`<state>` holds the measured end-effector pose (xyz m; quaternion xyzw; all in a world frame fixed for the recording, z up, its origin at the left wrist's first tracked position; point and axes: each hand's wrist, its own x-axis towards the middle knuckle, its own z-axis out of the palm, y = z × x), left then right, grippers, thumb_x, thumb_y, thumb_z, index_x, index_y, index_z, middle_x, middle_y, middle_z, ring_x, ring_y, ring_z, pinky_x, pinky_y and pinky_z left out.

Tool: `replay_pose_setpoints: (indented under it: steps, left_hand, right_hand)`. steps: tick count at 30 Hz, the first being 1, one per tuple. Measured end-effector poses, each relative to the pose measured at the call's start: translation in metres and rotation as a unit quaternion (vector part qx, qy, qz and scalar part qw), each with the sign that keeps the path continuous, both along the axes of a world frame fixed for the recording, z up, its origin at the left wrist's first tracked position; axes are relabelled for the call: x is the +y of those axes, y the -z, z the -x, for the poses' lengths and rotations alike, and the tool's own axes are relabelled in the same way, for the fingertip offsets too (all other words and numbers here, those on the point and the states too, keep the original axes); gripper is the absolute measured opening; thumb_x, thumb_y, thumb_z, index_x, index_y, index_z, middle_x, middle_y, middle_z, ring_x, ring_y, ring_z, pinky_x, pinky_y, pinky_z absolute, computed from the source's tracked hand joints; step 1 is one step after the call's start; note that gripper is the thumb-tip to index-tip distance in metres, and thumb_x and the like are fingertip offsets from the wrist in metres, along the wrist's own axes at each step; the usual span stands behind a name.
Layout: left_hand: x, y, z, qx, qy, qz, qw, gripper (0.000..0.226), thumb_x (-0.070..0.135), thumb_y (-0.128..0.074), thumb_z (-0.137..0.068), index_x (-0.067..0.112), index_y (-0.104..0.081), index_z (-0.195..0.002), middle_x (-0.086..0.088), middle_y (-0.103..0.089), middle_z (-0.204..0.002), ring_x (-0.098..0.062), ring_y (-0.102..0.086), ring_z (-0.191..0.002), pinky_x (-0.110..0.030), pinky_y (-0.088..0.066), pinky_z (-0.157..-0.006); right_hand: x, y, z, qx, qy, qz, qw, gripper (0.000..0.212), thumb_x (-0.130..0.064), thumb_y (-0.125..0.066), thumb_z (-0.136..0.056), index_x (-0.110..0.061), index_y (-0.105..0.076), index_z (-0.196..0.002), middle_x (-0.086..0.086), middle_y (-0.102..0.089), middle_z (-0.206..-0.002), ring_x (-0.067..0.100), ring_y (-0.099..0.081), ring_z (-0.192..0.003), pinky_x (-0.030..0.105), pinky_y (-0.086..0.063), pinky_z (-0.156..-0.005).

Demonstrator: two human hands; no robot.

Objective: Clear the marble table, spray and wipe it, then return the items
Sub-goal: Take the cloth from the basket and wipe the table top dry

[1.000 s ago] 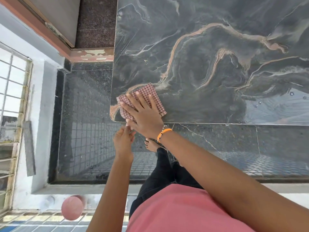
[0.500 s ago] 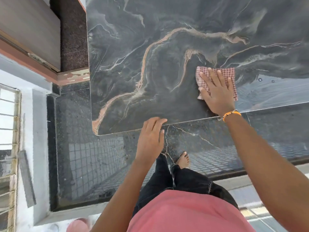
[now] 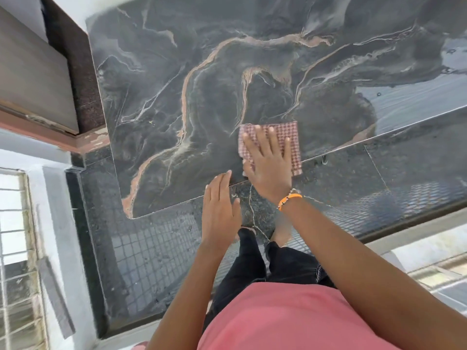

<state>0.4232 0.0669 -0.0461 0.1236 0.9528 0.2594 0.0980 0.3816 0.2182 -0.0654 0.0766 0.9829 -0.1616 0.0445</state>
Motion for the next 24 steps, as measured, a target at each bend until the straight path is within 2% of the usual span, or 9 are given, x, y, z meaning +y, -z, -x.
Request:
replay_pose_setpoints:
  steps: [4, 7, 10, 16, 20, 24]
  left_hand:
    - [0.012, -0.004, -0.009, 0.006, -0.062, 0.007, 0.998, 0.075, -0.002, -0.052, -0.082, 0.006, -0.016, -0.147, -0.014, -0.025, -0.150, -0.028, -0.021, -0.141, -0.047, -0.019, -0.117]
    - [0.026, -0.005, -0.009, 0.007, -0.035, 0.027, 0.999, 0.077, -0.003, -0.048, -0.081, 0.006, -0.011, -0.148, -0.014, -0.021, -0.152, -0.027, -0.017, -0.142, -0.044, -0.013, -0.119]
    - [0.048, -0.005, 0.001, 0.024, 0.051, 0.052, 0.997, 0.071, 0.007, -0.050, -0.088, 0.007, -0.013, -0.148, -0.011, -0.023, -0.152, -0.023, -0.016, -0.143, -0.035, -0.003, -0.118]
    - [0.109, -0.005, 0.034, 0.039, 0.182, 0.117, 0.976, 0.072, 0.034, -0.052, -0.093, 0.008, -0.013, -0.148, -0.004, -0.017, -0.156, -0.020, -0.009, -0.146, -0.033, -0.001, -0.117]
    - [0.139, -0.006, 0.054, 0.025, 0.211, 0.144, 0.966, 0.075, 0.042, -0.053, -0.090, 0.010, -0.017, -0.148, -0.001, -0.017, -0.157, -0.018, -0.010, -0.146, -0.035, -0.011, -0.118]
    - [0.149, -0.009, 0.062, 0.007, 0.181, 0.130, 0.975, 0.071, 0.036, -0.062, -0.086, 0.013, -0.030, -0.145, 0.003, -0.028, -0.154, -0.017, -0.020, -0.143, -0.032, -0.024, -0.113]
  right_hand:
    - [-0.010, 0.002, -0.005, 0.010, -0.195, 0.020, 0.981, 0.057, -0.042, -0.042, -0.093, -0.033, -0.027, -0.146, -0.002, -0.019, -0.158, 0.025, -0.012, -0.147, 0.052, -0.001, -0.116]
    - [0.040, 0.005, -0.019, 0.025, -0.261, -0.011, 0.965, 0.054, -0.045, -0.037, -0.092, -0.037, -0.028, -0.145, -0.007, -0.023, -0.157, 0.022, -0.018, -0.146, 0.048, -0.005, -0.117]
    - [0.104, 0.007, -0.029, 0.027, -0.195, -0.004, 0.980, 0.054, -0.043, -0.037, -0.090, -0.038, -0.032, -0.143, -0.008, -0.026, -0.155, 0.022, -0.022, -0.145, 0.047, -0.007, -0.116]
    - [0.222, 0.002, -0.032, -0.004, -0.014, 0.010, 1.000, 0.055, -0.050, -0.027, -0.087, -0.042, -0.033, -0.141, -0.011, -0.025, -0.156, 0.015, -0.017, -0.146, 0.045, -0.005, -0.117]
    - [0.275, 0.002, -0.029, 0.006, 0.120, 0.016, 0.993, 0.056, -0.049, -0.029, -0.086, -0.042, -0.033, -0.142, -0.011, -0.022, -0.157, 0.016, -0.014, -0.146, 0.045, -0.002, -0.117]
    - [0.303, 0.003, -0.035, 0.015, 0.258, 0.059, 0.964, 0.056, -0.041, -0.035, -0.090, -0.037, -0.030, -0.145, -0.006, -0.015, -0.159, 0.021, -0.006, -0.148, 0.049, 0.002, -0.118]
